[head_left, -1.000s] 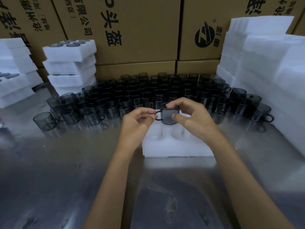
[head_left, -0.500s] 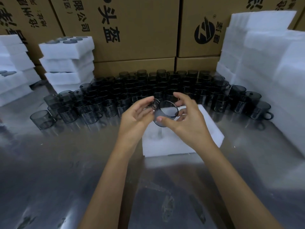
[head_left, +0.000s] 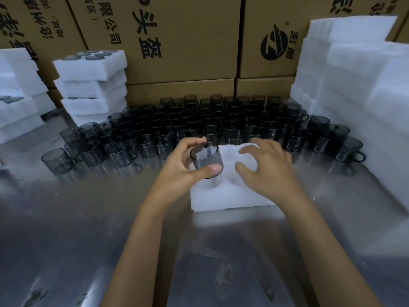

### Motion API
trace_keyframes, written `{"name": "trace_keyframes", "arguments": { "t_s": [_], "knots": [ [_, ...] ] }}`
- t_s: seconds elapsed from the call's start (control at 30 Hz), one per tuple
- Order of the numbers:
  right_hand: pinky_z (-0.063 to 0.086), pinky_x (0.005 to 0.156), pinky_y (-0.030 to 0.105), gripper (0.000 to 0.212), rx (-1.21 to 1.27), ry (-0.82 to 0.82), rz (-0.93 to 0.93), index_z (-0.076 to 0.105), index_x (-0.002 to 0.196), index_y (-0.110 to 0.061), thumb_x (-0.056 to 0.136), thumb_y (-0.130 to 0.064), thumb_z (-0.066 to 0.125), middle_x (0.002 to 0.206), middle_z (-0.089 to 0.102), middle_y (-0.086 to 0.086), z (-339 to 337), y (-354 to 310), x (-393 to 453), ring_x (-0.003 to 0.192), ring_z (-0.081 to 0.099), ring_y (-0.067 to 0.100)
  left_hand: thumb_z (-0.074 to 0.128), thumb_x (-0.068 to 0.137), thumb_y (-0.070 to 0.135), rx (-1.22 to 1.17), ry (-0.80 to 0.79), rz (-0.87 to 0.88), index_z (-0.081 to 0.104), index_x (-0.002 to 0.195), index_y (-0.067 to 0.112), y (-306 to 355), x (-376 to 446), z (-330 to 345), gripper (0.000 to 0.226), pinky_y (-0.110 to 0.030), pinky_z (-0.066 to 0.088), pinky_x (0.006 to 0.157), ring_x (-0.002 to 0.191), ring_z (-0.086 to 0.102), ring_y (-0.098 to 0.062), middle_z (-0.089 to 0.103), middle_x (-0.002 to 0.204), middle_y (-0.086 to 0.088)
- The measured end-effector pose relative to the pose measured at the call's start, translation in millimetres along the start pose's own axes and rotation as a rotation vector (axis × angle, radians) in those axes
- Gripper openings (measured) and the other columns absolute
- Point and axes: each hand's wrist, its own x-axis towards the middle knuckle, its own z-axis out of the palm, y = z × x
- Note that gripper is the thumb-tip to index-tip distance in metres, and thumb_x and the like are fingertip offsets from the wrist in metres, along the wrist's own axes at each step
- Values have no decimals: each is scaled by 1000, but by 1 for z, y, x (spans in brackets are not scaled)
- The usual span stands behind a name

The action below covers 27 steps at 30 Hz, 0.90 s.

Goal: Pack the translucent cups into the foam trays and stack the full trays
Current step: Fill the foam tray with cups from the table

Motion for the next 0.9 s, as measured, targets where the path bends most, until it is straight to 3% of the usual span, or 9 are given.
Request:
{"name": "trace_keyframes", "arguments": {
  "t_s": [0.07, 0.13, 0.33, 0.47, 0.6, 0.9],
  "knots": [
    [10, 118, 48, 60, -137, -155, 118, 40, 147, -39, 90, -56, 51, 164, 21, -3, 0, 5, -2, 152, 4, 24, 90, 59, 43, 47, -26, 4, 62, 121, 32, 0, -1, -7, 69, -48, 43, 109, 121, 59, -13, 65, 124, 10],
    [8, 119, 50, 68, -126, -204, 169, 28, 153, -40, 90, -60, 46, 165, 18, -3, -1, 3, -4, 153, 1, 25, 89, 57, 47, 85, -49, 5, 63, 122, 35, 0, -1, -12, 70, -47, 43, 109, 119, 60, -13, 67, 121, 9],
    [14, 116, 52, 64, -210, -168, 223, 26, 154, -34, 95, -54, 40, 158, 32, 2, -4, -6, -8, 150, 10, 30, 88, 68, 29, 132, -169, -24, 58, 133, 29, -1, -4, -22, 72, -33, 39, 112, 122, 57, -7, 66, 124, 12],
    [18, 114, 50, 61, -212, -157, 217, 28, 153, -32, 96, -50, 39, 151, 42, 0, -7, -9, -11, 148, 15, 30, 81, 74, 14, 116, -219, -17, 55, 136, 26, 2, -6, -19, 68, -15, 39, 104, 124, 55, -2, 64, 128, 9],
    [21, 113, 49, 61, -227, -149, 215, 30, 152, -31, 95, -50, 41, 146, 47, 1, -8, -10, -11, 145, 20, 32, 77, 78, 3, 114, -221, -1, 53, 137, 25, 3, -7, -16, 67, -7, 38, 98, 123, 54, 3, 63, 130, 10],
    [21, 112, 49, 61, -210, -132, 223, 32, 152, -31, 95, -50, 41, 144, 50, 1, -7, -10, -12, 145, 20, 30, 75, 82, -2, 94, -188, 14, 51, 139, 25, -5, -3, -16, 67, -24, 37, 110, 128, 52, -4, 62, 129, 9]
  ]
}}
